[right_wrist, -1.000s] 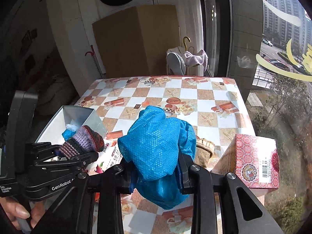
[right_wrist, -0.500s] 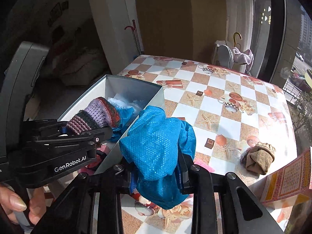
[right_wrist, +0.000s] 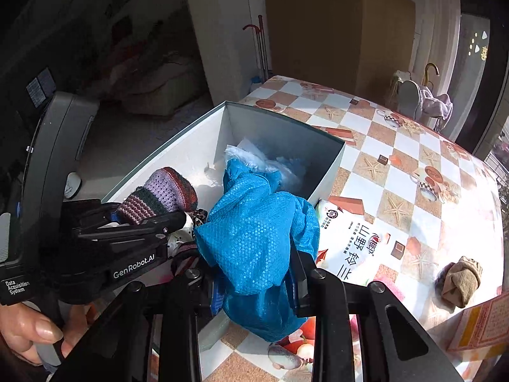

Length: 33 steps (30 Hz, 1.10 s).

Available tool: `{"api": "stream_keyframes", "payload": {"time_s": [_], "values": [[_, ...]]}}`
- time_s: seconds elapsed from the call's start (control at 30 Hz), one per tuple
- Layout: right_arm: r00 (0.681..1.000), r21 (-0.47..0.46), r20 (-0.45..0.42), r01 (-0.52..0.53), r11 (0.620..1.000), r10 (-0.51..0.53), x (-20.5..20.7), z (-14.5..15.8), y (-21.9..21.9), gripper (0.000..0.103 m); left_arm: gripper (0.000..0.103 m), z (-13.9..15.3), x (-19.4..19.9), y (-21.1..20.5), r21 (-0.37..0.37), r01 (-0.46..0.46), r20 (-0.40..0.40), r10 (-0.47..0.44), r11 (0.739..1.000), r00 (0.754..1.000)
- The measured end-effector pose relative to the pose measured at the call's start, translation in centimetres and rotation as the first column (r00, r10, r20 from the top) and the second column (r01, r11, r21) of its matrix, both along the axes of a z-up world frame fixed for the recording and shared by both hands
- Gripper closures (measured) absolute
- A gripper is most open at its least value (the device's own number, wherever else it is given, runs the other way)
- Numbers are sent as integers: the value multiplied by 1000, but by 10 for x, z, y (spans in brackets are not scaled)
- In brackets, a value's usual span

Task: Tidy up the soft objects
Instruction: 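Open the left tool to drop the knit cap while the right tool releases the teal fleece into the box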

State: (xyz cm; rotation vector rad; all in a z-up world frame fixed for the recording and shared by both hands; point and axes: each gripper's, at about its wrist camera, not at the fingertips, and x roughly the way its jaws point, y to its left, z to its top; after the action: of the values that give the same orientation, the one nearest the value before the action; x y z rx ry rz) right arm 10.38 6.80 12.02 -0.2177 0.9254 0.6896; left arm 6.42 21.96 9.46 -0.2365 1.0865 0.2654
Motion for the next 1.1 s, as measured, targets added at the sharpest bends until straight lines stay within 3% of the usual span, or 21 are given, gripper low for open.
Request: {"api": "stream_keyframes", "payload": {"time_s": [0.43, 0.83, 0.87, 0.9, 0.93, 0.97, 1.0, 1.1], "values": [[1000, -9, 12, 4, 1000, -4, 25, 6, 28, 71, 63, -5, -5, 20, -6, -35, -9, 34, 999, 999], [1000, 7, 5, -11, 1000, 11, 15, 3, 30, 71, 63, -2, -16, 18, 3, -32, 29, 32, 999, 999], [1000, 11, -2, -16, 1000, 16, 16, 4, 31, 71, 61, -1, -16, 18, 2, -35, 36, 35, 999, 999], [1000, 22, -10, -23, 999, 23, 17, 5, 32, 71, 52, 1, -16, 19, 3, -42, 36, 42, 999, 998], [1000, 38, -22, -22, 999, 23, 18, 7, 32, 65, 39, 3, -17, 21, 4, -52, 43, 51, 999, 998], [1000, 55, -23, -11, 998, 12, 19, 9, 30, 56, 33, 6, -19, 22, 5, -61, 58, 60, 998, 997], [1000, 79, -4, 8, 997, -7, 18, 15, 27, 40, 27, 11, -22, 24, 11, -73, 81, 71, 997, 994], [998, 109, 38, 37, 993, -41, 17, 26, 15, 35, 26, 20, -27, 23, 12, -71, 119, 69, 997, 991]]}}
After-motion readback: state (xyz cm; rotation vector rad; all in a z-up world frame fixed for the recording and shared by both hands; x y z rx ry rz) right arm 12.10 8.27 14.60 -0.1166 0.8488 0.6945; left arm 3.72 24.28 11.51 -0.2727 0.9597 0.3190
